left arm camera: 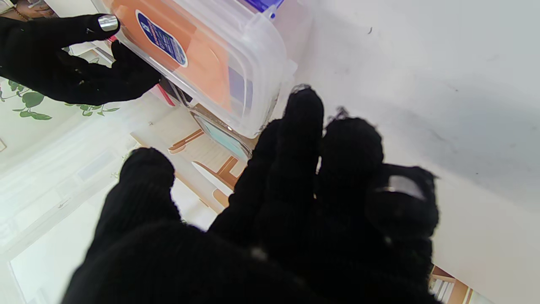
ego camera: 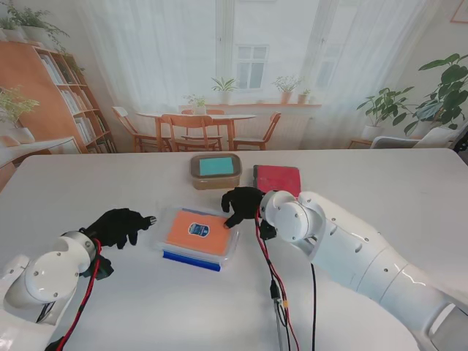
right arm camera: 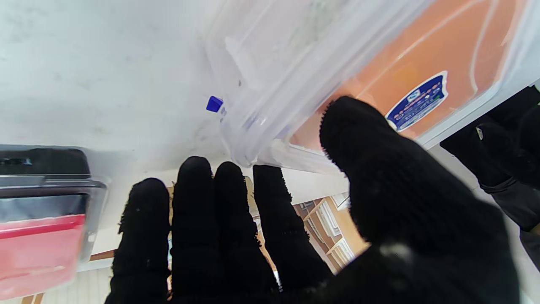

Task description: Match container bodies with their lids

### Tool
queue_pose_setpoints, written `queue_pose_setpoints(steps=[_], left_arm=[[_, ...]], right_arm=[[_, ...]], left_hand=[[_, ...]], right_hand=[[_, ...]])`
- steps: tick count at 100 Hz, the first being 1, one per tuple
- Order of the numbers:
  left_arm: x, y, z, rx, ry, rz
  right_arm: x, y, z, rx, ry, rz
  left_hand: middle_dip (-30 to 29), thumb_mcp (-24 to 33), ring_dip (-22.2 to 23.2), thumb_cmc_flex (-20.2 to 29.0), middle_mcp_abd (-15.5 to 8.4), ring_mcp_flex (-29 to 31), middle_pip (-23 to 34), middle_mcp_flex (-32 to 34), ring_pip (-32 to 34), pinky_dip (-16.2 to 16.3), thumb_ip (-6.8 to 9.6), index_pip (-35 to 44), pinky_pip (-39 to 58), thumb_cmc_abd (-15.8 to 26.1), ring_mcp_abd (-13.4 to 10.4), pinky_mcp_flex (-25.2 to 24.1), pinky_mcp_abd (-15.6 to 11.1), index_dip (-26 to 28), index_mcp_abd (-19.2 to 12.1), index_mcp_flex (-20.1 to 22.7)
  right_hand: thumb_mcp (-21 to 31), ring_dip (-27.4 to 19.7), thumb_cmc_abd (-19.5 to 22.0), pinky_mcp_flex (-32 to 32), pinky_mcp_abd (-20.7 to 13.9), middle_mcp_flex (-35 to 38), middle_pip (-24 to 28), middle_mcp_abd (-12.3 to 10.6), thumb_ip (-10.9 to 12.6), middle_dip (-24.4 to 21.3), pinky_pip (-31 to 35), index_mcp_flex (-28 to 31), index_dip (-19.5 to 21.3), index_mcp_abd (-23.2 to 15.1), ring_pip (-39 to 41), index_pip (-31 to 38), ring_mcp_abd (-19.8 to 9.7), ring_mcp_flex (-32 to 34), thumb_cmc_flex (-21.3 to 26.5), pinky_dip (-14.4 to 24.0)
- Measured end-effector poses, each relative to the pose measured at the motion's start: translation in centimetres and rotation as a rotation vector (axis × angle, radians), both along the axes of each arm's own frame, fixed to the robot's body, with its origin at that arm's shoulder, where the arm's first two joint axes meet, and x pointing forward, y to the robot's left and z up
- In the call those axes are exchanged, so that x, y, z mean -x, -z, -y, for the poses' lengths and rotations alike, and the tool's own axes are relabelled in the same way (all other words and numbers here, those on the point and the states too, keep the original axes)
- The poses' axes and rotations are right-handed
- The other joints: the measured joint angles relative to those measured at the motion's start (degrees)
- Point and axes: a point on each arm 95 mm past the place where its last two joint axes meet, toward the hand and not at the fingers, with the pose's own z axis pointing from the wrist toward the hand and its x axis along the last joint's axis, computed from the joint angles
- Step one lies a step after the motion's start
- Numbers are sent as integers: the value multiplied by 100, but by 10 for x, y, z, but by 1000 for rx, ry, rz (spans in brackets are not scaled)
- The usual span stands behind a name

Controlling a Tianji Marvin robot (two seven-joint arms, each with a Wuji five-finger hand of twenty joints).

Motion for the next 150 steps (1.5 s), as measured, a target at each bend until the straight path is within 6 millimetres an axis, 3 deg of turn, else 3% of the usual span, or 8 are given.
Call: queue_pose_setpoints(steps=[27,49,94,107,129,150], left_arm=[[0,1,2,16,9,-3],[1,3,7,35,20,-10],[3,5,12,65,58,-32],[4,6,15,74,72,-41],[5,5,18,88,92,-47],[7,6,20,97,104,-53]], right_arm=[[21,-1,9,23,62,16],[36,0,13,32,86,7],[70,1,15,35,150,25],[81,2,16,22,178,29],[98,4,15,7,203,34],[113,8,15,0,232,56]], left_hand=[[-1,0,-7,0,0,7,1,1,0,-56,0,23,2,0,0,19,1,0,0,1],[-1,0,-9,0,0,10,2,2,0,-69,0,69,4,0,0,25,0,0,0,4],[-1,0,-60,0,1,63,2,7,0,-143,0,77,19,0,0,86,10,0,0,66],[-2,0,-68,0,1,67,10,68,-1,-159,0,129,20,0,0,92,10,0,0,66],[-3,0,-73,0,1,69,10,68,-1,-202,0,136,21,-1,0,100,10,0,0,66],[-3,0,-76,0,1,79,10,68,-1,-216,0,139,23,-1,0,111,10,0,0,66]], right_hand=[[-71,293,-59,834,-6,728,403,-10,-1,378,496,469,243,106,448,649,0,807,-182,121],[-320,430,-114,1526,-6,1466,588,-114,-300,603,859,839,222,145,838,1518,2,1550,-247,318],[-438,251,-171,2658,106,2481,892,-303,-370,782,1532,1639,137,9,1486,2507,-9,2586,-347,264],[-436,56,-100,3015,119,2780,991,-451,-364,787,1710,1920,155,-307,1648,2787,-81,2898,-346,8],[-433,-304,24,3536,170,3230,1043,-564,-361,795,1962,2278,155,-360,1887,2788,-127,3353,-362,-381],[-383,-645,249,4047,192,3658,1107,-710,-204,807,2201,2685,221,-541,2097,2968,-199,3794,-567,-826]])
